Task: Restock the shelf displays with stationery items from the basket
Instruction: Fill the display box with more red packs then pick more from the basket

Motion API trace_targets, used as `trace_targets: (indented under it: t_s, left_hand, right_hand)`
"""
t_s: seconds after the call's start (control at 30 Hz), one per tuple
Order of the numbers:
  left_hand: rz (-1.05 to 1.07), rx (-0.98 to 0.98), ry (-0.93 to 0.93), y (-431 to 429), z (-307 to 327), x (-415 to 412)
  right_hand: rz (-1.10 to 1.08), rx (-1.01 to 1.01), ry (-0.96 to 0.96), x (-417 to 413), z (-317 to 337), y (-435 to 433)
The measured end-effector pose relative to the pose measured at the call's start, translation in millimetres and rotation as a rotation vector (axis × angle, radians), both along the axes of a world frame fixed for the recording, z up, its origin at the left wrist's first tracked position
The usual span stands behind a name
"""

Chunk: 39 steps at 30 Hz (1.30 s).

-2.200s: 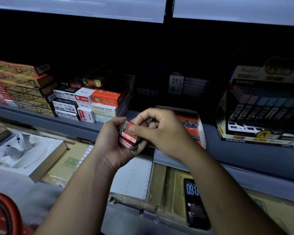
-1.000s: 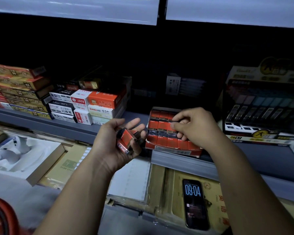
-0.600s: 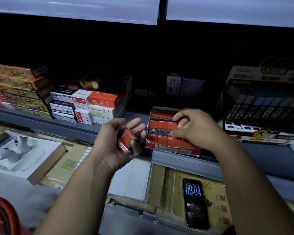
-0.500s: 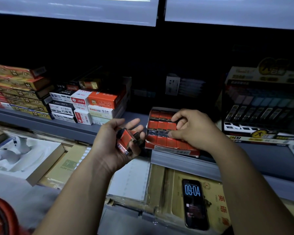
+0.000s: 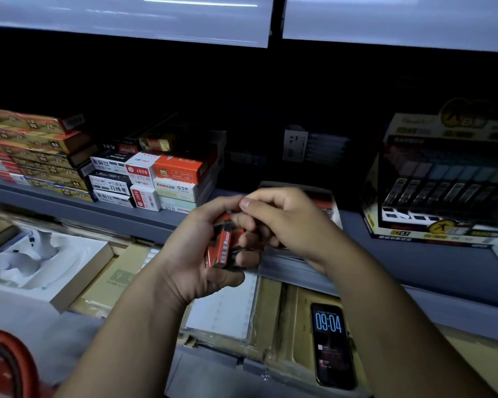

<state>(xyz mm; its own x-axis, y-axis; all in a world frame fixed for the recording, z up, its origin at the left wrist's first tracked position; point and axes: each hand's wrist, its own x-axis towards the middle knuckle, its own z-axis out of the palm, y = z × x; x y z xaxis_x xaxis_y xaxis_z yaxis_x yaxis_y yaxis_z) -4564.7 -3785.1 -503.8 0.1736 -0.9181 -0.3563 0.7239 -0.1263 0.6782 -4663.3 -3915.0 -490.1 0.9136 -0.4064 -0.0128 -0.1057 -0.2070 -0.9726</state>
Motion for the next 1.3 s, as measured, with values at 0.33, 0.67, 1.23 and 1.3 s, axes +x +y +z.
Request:
trace_targets:
  t_s: [0.33, 0.67, 1.23, 1.3]
  left_hand:
    - [-0.299, -0.086, 0.001, -1, -2, -10]
    - [0.003, 0.006, 0.008, -10, 0, -15]
    - [0.065, -0.082, 0.090, 0, 5, -8]
    - [0.069, -0.090, 0.088, 0, 6, -9]
  right_hand:
    - [0.152, 0.242, 0.021, -13, 6, -2]
    - [-0.529, 0.072, 0.007, -31, -4, -49]
    - [-0.527, -0.299, 0.224, -34, -15, -56]
    - [-0.521, -0.295, 0.226, -36, -15, -56]
